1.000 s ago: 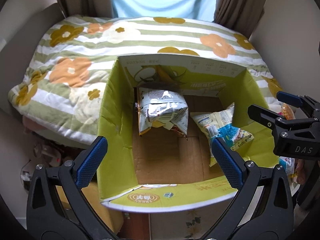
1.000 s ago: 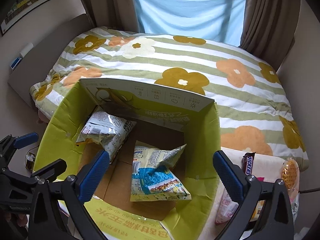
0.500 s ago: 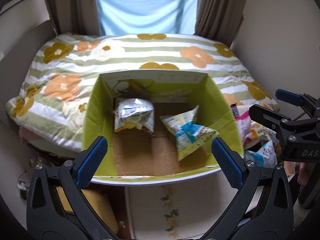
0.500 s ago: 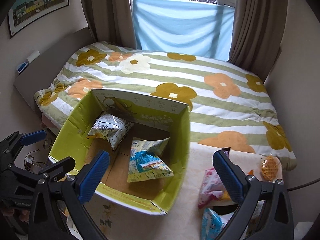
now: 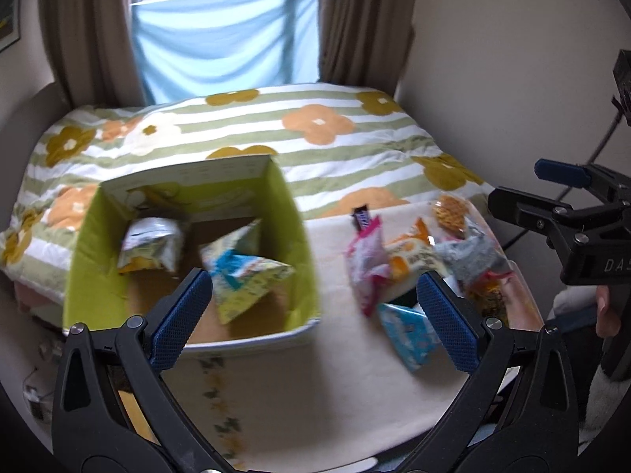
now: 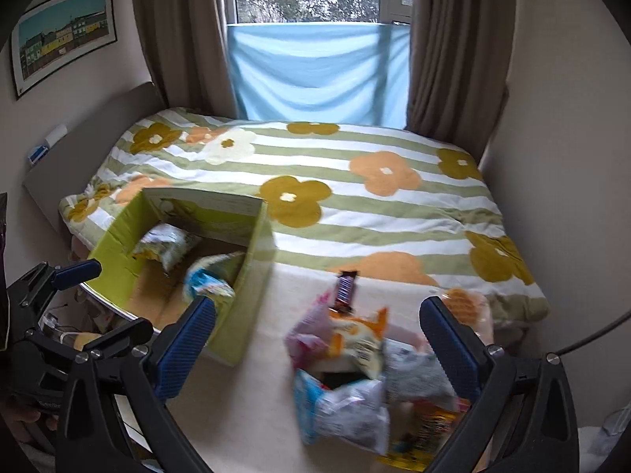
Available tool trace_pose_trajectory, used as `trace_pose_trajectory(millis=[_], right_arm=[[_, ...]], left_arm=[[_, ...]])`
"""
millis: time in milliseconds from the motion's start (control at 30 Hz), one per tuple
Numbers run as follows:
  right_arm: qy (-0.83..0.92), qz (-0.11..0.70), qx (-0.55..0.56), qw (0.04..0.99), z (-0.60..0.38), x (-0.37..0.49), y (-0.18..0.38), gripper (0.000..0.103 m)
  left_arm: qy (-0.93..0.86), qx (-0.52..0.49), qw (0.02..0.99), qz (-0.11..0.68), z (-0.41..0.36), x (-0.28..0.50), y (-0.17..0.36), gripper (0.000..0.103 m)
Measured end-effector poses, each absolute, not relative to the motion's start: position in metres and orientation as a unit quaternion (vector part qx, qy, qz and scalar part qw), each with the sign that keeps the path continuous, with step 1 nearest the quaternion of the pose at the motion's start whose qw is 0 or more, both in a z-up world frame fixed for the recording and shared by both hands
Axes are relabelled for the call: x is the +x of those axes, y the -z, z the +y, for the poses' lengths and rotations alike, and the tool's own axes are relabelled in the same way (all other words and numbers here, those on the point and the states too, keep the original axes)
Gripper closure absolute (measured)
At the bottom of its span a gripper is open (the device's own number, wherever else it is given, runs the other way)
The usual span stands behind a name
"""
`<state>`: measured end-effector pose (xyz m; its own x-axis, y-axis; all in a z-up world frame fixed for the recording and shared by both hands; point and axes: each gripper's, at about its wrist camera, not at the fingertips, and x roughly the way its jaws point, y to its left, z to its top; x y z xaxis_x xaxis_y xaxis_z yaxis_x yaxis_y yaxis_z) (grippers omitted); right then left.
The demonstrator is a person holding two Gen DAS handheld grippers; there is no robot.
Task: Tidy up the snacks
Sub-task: 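Grasp a white MPM chip bag with the left tool while the right tool grasps a grey chip bag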
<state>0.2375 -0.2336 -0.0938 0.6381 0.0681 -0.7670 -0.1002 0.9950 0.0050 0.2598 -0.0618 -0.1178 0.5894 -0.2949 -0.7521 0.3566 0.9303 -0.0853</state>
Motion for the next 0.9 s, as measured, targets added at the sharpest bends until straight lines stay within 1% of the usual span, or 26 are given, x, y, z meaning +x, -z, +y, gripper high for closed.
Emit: trace_pose_trajectory(millis=[133, 233, 400, 667, 767, 900], right_arm=[[-0.047, 0.43, -0.015, 0.901, -0.273, 0.226, 0.101, 0.0], [-0.05, 0.438, -0.01, 0.898, -0.299, 0.221, 0.111, 0.0], [-0.057, 0.454, -0.01, 0.889, -0.337, 0.213, 0.135, 0.0], [-0.063, 0.481, 0.061, 0.872, -0.381, 0.214, 0.18, 0.0], [-0.058, 0.489, 0.081, 0.867, -0.389, 0.217, 0.197, 0.0], [-0.049, 0.502, 0.092, 0.859, -0.394, 0.218, 0.214, 0.0]], left_arm=[[0.206, 0.052, 0.88, 0.424, -0.107, 0.248, 0.132, 0.0], [0.217, 0.08, 0.87, 0.435, -0.142, 0.238, 0.151, 0.0], [0.26, 0.095, 0.842, 0.463, -0.179, 0.225, 0.185, 0.0], [0.317, 0.198, 0.79, 0.485, -0.226, 0.213, 0.238, 0.0], [0.334, 0.246, 0.77, 0.485, -0.239, 0.216, 0.261, 0.0], [0.348, 0.282, 0.754, 0.48, -0.248, 0.223, 0.281, 0.0]])
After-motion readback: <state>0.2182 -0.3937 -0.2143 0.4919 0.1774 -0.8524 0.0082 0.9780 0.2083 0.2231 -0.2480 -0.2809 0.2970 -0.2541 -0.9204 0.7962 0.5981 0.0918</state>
